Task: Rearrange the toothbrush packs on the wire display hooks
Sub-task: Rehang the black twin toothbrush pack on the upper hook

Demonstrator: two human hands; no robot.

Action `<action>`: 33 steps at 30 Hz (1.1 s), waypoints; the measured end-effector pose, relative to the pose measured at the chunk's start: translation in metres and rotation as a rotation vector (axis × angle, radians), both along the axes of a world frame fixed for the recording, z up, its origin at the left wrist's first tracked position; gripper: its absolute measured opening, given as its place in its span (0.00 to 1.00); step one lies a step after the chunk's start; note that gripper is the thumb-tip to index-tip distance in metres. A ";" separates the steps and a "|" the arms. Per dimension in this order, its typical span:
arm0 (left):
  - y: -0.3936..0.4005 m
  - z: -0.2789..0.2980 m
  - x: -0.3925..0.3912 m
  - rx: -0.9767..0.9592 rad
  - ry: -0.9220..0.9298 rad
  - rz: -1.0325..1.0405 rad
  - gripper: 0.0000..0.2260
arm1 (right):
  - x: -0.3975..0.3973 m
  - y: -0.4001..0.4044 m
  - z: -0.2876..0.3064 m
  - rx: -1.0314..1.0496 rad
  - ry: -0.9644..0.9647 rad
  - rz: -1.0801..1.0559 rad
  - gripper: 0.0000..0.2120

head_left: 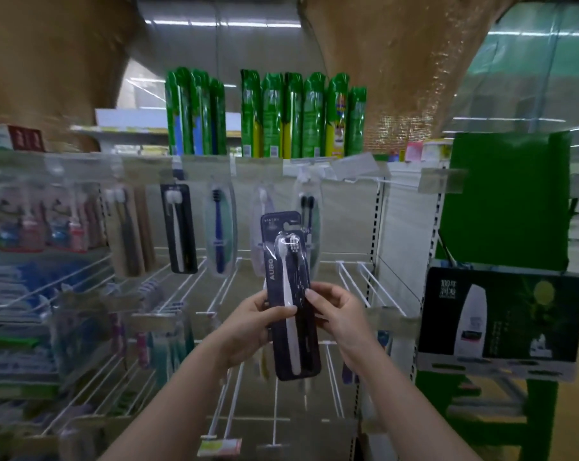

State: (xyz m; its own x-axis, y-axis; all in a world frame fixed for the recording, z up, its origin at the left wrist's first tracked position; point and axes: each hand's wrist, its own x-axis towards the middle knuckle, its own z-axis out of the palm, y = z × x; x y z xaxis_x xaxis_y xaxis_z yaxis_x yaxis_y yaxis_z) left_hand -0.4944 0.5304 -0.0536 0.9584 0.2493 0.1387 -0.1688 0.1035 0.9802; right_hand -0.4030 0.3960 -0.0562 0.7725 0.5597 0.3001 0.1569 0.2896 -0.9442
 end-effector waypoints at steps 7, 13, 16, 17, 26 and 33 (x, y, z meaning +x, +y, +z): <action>0.012 0.009 -0.016 0.023 -0.013 0.122 0.13 | -0.005 0.008 0.004 -0.002 0.018 0.052 0.08; 0.016 0.014 -0.032 0.036 -0.015 0.263 0.06 | -0.013 0.019 0.004 0.022 0.060 0.112 0.09; 0.023 0.014 -0.044 0.022 -0.012 0.298 0.08 | -0.017 0.032 0.008 -0.008 0.031 0.157 0.09; 0.027 0.014 -0.048 0.021 -0.007 0.312 0.08 | -0.020 0.037 0.010 -0.025 0.012 0.169 0.09; 0.084 0.018 -0.078 0.018 0.019 0.466 0.07 | -0.037 0.117 0.019 -0.134 -0.184 0.241 0.08; 0.165 0.014 -0.081 -0.021 0.040 0.507 0.07 | -0.043 0.203 0.019 -0.188 -0.273 0.189 0.08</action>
State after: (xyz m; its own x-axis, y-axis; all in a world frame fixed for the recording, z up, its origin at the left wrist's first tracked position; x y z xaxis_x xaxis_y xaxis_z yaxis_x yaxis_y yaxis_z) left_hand -0.5751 0.6953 -0.0394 0.7202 0.6872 0.0945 -0.1654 0.0378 0.9855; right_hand -0.4460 0.5986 -0.0368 0.5564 0.7492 0.3593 0.3702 0.1636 -0.9144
